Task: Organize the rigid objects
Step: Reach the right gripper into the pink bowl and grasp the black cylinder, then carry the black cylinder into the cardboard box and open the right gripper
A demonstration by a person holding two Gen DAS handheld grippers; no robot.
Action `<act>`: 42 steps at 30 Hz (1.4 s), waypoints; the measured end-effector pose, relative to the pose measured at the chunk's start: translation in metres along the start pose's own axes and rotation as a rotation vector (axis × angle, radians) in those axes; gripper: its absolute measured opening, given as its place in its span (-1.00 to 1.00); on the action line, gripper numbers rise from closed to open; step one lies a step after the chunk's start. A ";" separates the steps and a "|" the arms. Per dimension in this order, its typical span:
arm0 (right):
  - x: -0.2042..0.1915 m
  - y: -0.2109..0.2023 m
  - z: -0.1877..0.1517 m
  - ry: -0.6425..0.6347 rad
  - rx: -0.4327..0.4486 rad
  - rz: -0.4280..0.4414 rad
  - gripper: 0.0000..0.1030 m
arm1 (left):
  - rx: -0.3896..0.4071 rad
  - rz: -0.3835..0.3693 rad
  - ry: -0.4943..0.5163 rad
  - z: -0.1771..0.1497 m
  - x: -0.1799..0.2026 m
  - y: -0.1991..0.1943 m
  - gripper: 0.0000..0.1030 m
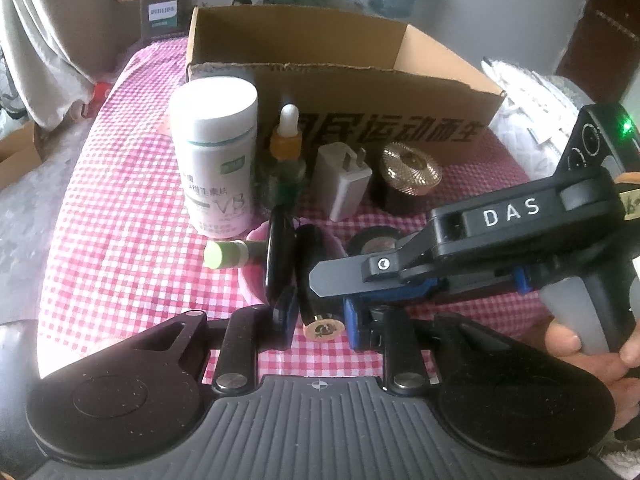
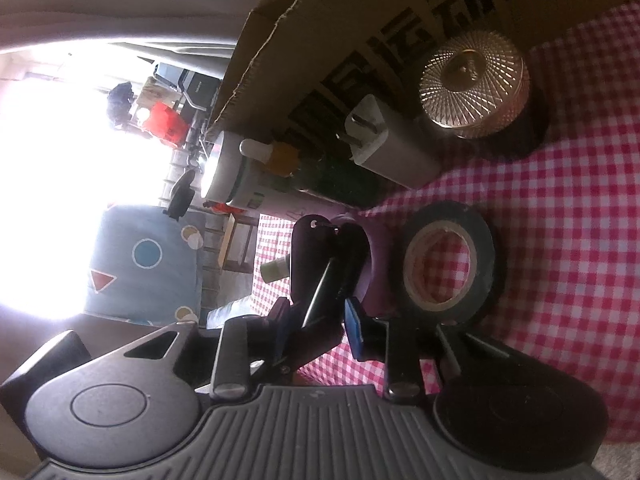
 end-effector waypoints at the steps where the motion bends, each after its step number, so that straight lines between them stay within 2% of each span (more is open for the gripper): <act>1: 0.001 0.000 0.001 0.004 0.000 0.000 -0.39 | -0.001 0.000 -0.003 0.001 -0.001 0.001 -0.54; 8: 0.007 0.002 0.006 0.045 -0.003 0.032 -0.42 | 0.006 0.003 -0.010 0.002 -0.004 0.003 -0.57; 18: 0.003 -0.016 0.001 0.027 0.022 0.074 -0.50 | 0.044 0.007 0.008 0.001 0.003 -0.011 -0.59; 29: -0.022 -0.050 -0.008 -0.087 0.081 0.101 -0.50 | 0.141 0.033 0.069 0.006 0.026 -0.044 -0.59; 35: -0.066 -0.083 0.002 -0.238 0.149 0.095 -0.50 | 0.256 0.059 0.098 0.030 0.041 -0.075 -0.59; 38: -0.088 -0.096 0.018 -0.306 0.174 0.099 -0.50 | 0.306 0.068 0.095 0.051 0.045 -0.084 -0.59; 42: -0.108 -0.105 0.054 -0.355 0.186 0.107 -0.49 | 0.332 0.069 0.075 0.089 0.043 -0.080 -0.59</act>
Point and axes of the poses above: each gripper's, at about its wrist camera, not at the fingertips, and y roughly the way its jaws point, x to its right, z to its top, the point moved 5 cm from there along y, roughly the way its jaws point, and after that the axes turned 4 degrees about -x, right-handed, at the moved point
